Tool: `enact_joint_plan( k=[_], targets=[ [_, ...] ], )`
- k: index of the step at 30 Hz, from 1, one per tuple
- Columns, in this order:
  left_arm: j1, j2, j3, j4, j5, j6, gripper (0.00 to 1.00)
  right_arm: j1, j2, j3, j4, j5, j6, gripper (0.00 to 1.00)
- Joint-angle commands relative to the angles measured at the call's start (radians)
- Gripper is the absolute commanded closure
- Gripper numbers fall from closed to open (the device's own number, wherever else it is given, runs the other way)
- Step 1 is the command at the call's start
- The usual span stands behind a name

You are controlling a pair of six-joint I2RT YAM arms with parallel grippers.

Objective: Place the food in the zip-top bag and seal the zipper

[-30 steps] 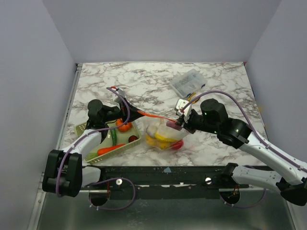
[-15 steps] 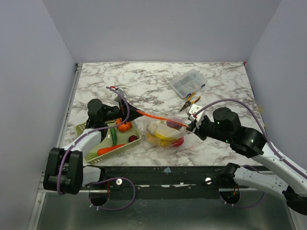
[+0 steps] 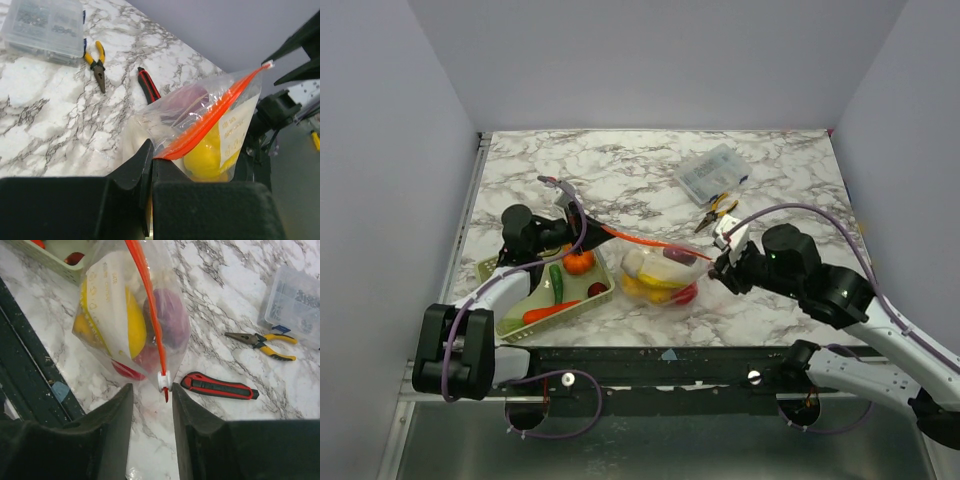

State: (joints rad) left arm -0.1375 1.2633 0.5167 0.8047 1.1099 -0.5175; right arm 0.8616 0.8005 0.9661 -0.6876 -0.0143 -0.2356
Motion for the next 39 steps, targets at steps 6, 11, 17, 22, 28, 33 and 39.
enact_joint_plan(
  k=[6, 11, 17, 22, 28, 33, 39],
  targets=[
    [0.005, 0.062, 0.155, -0.335, -0.335, -0.227, 1.0, -0.009, 0.205, 0.08, 0.221, 0.229, 0.262, 0.31],
    [-0.006, 0.165, 0.255, -0.509, -0.408, -0.287, 1.0, -0.007, 0.366, 0.276, 0.144, 0.385, 0.385, 0.1],
    [-0.016, 0.283, 0.366, -0.655, -0.469, -0.319, 0.82, -0.008, 0.331, 0.355, 0.13, 0.507, 0.423, 0.01],
    [-0.017, 0.284, 0.408, -0.717, -0.51, -0.273, 0.57, -0.008, 0.239, 0.373, 0.088, 0.566, 0.465, 0.0],
    [-0.018, 0.228, 0.477, -0.911, -0.564, -0.208, 0.01, -0.008, 0.241, 0.463, -0.081, 0.577, 0.567, 0.0],
    [-0.017, 0.11, 0.503, -1.075, -0.654, -0.181, 0.02, -0.007, 0.168, 0.432, -0.058, 0.617, 0.621, 0.01],
    [-0.017, -0.026, 0.625, -1.38, -0.82, -0.126, 0.02, -0.007, 0.15, 0.478, -0.075, 0.689, 0.642, 0.01]
  ],
)
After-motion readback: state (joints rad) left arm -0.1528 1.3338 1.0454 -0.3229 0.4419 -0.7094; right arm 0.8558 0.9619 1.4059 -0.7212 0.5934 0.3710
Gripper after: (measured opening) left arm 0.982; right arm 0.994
